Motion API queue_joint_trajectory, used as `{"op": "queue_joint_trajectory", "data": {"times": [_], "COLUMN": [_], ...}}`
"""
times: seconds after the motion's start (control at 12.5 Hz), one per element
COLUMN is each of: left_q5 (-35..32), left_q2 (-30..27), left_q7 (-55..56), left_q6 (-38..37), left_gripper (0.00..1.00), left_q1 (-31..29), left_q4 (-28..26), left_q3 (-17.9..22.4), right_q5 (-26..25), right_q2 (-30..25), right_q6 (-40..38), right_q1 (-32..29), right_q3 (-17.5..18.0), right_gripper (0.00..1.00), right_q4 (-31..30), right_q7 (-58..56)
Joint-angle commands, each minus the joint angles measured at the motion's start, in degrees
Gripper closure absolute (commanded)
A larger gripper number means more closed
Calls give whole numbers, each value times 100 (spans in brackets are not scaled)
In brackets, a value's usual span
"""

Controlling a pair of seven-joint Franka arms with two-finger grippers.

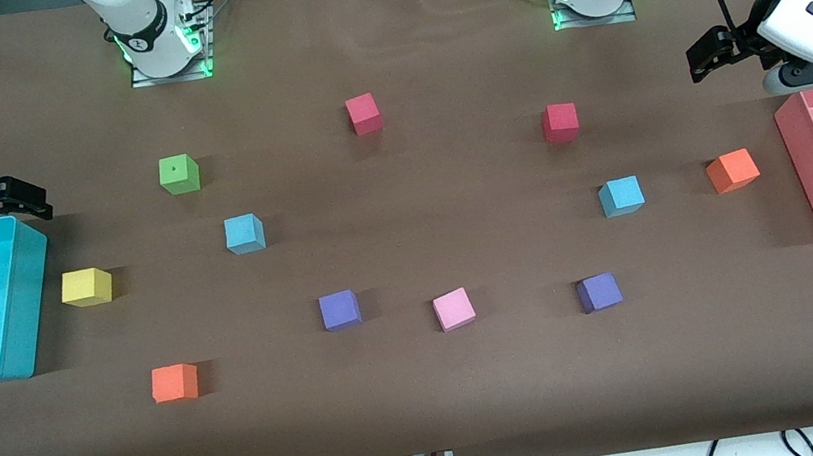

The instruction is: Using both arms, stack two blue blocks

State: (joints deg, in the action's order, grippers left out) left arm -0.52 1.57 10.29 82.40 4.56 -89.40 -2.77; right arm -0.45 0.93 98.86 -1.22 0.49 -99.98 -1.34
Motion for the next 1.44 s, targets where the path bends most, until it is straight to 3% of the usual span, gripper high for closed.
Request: {"op": "queue_joint_trajectory", "data": {"times": [0.0,0.24,0.56,0.96,1.04,1.36], "left_q5": [113,122,113,113,113,113], "left_q2": [-25,-16,-16,-16,-16,-16], "left_q7": [-115,-115,-115,-115,-115,-115], "left_q6": [-102,-102,-102,-102,-102,-111], "left_gripper": [0,0,0,0,0,0], "left_q1": [-25,-25,-25,-25,-25,-34], "left_q4": [80,80,80,80,80,80], "left_q3": [14,14,14,14,14,22], "right_q5": [-60,-43,1,219,525,555], "right_q2": [57,74,538,1347,1427,1445], "right_q6": [-121,-121,-262,466,842,2336], "right_q1": [16,34,718,1387,1405,1730], "right_q3": [4,4,13,39,48,83], "right_gripper": [0,0,0,0,0,0], "right_q4": [163,154,128,-135,-353,-1636], "right_q7": [-16,2,281,1285,1276,1855]}}
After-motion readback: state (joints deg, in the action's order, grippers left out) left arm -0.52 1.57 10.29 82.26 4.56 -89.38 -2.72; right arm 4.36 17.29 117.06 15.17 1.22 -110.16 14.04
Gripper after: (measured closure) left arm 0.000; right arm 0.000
